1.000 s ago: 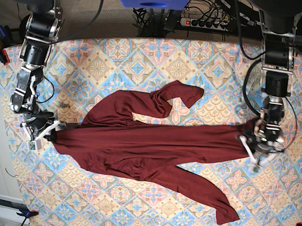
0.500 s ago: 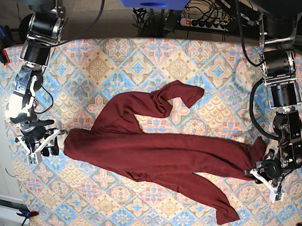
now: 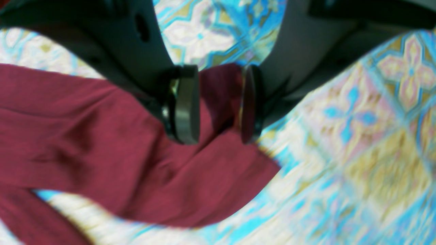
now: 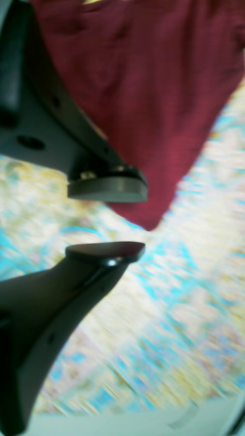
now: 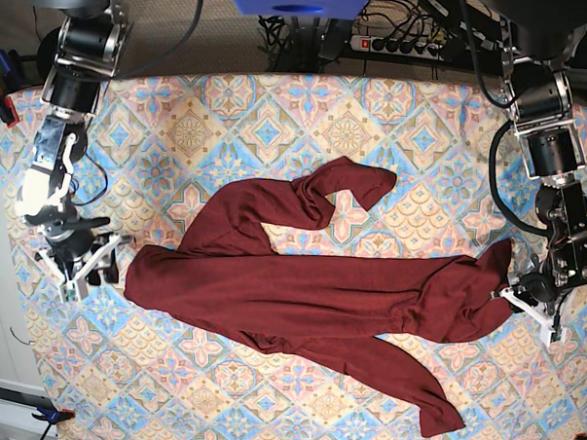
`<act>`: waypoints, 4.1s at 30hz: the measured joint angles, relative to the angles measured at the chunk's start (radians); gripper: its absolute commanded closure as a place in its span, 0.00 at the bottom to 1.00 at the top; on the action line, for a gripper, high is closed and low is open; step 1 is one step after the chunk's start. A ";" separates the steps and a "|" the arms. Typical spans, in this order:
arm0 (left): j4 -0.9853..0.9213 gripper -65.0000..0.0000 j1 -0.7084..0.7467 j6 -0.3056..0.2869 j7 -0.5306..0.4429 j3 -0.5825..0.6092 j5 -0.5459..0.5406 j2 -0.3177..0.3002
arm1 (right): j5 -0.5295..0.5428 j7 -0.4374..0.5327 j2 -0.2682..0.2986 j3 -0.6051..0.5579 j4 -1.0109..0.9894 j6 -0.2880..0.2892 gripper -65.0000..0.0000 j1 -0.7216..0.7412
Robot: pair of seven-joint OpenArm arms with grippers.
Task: Layout the t-shirt on the table in an organized manner, then fold the t-shirt properly
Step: 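Pull the grasped fabric with the left gripper away from the right gripper, then release the fabric and regrasp the shirt end with the left gripper, then stretch the shirt with both grippers, left gripper pulling its end outward, then release the shirt with the left gripper and grasp the fabric nearer the middle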
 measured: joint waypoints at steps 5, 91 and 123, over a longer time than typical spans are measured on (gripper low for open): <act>0.001 0.68 0.020 -0.008 -0.005 -0.039 -0.013 0.008 | 0.001 0.010 0.002 0.000 0.015 -0.002 0.71 -0.019; 0.746 1.00 0.819 -0.275 0.307 -0.286 -0.464 -0.365 | 0.000 0.009 0.002 -0.118 -0.150 -0.001 0.71 0.051; 0.320 0.55 0.278 -0.245 0.183 -0.172 0.023 0.082 | 0.006 0.005 0.005 -0.370 -0.048 0.005 0.55 0.051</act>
